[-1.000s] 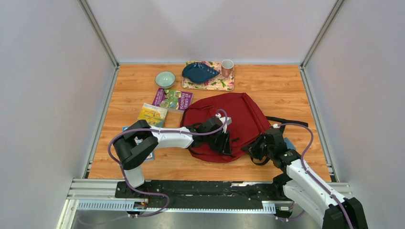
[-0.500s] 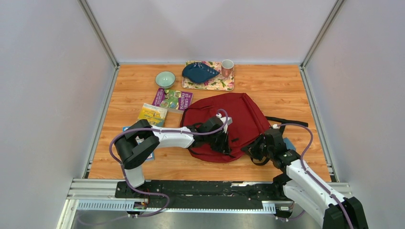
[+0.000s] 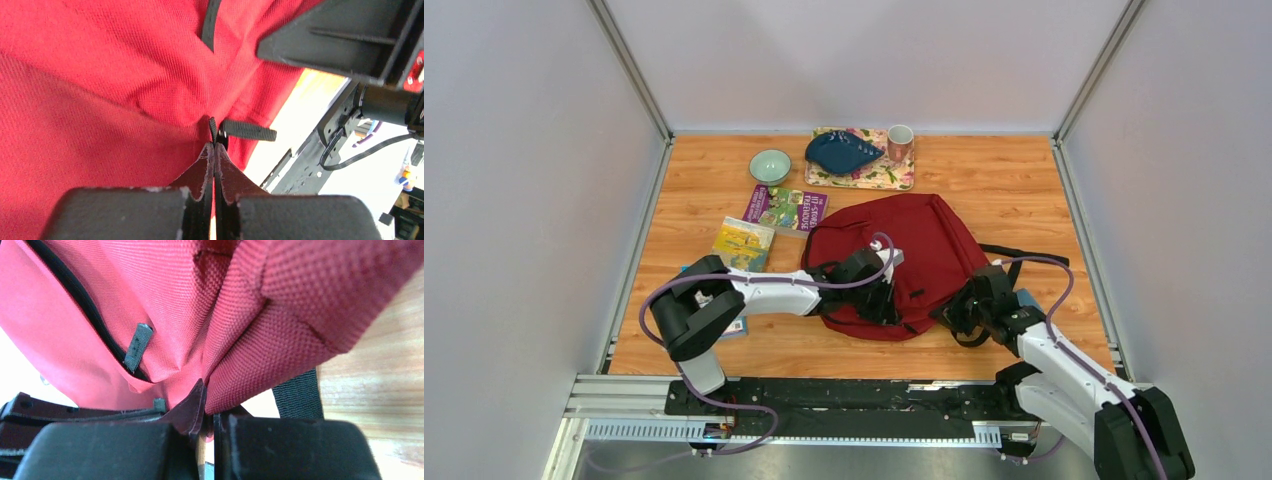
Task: Pack the student bag
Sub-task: Unzip the student bag.
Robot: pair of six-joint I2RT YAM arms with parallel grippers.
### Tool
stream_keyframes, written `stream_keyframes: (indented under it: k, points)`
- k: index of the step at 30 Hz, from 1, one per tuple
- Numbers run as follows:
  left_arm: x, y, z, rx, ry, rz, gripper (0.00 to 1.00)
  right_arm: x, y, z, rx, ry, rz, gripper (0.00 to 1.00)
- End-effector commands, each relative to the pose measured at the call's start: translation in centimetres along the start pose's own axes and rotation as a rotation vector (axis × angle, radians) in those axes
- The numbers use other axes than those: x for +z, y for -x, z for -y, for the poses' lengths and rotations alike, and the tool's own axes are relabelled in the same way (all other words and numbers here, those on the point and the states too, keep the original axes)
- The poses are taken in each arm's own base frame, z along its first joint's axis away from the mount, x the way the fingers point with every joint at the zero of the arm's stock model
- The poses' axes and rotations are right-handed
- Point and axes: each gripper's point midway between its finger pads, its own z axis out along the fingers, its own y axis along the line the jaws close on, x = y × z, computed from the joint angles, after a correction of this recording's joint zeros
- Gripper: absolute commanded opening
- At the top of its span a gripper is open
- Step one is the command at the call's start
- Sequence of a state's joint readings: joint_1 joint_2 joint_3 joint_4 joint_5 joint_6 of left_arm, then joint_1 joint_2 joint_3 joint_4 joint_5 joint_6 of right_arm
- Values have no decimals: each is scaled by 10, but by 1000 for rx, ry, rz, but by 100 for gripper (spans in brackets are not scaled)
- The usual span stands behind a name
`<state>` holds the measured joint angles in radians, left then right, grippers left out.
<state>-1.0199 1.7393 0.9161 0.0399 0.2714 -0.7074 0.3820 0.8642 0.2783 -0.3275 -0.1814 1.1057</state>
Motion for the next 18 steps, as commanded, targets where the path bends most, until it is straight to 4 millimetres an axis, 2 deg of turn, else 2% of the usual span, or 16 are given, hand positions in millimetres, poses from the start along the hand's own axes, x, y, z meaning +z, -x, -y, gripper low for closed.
stream_keyframes:
  k: [1,6,13,18]
  points:
    - [-21,5,11,71,-41,56,0,1,30,-28,-23,48,93,0]
    - [-36,5,0,88,14,98,0,3,44,-39,-29,53,120,0]
    - [-65,14,-48,81,296,180,0,6,54,-29,-48,14,145,0]
    - [-87,17,-70,58,391,227,0,5,60,-25,-53,7,158,0]
